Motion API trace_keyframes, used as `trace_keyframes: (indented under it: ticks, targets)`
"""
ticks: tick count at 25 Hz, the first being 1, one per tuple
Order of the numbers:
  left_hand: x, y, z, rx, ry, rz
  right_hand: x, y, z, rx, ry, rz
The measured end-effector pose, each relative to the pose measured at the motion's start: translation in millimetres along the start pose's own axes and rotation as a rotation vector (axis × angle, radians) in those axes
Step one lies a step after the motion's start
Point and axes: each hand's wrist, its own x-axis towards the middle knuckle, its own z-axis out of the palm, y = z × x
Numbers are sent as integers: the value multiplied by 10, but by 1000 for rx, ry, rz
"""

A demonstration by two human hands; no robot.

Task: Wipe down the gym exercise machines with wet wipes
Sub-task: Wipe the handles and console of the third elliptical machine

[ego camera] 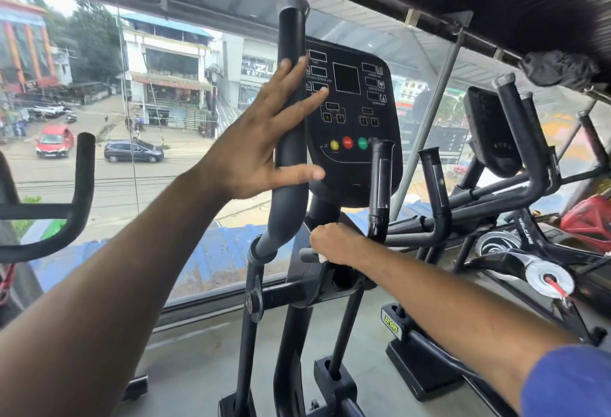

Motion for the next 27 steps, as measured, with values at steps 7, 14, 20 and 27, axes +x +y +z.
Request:
trace_keyframes:
  ticks: [7,14,20,27]
  targets:
    - [-28,86,-37,65,-9,-42,-194,10,-228,29,-35,-93]
    - [-56,70,46,58,53,-48,-290,314,-439,104,-213,-105]
    - [-64,47,67,48,59,-38,261,37,-104,180,-162,-37]
    - [-59,36,48,47,47,-44,440,-157,94,212,-99,24]
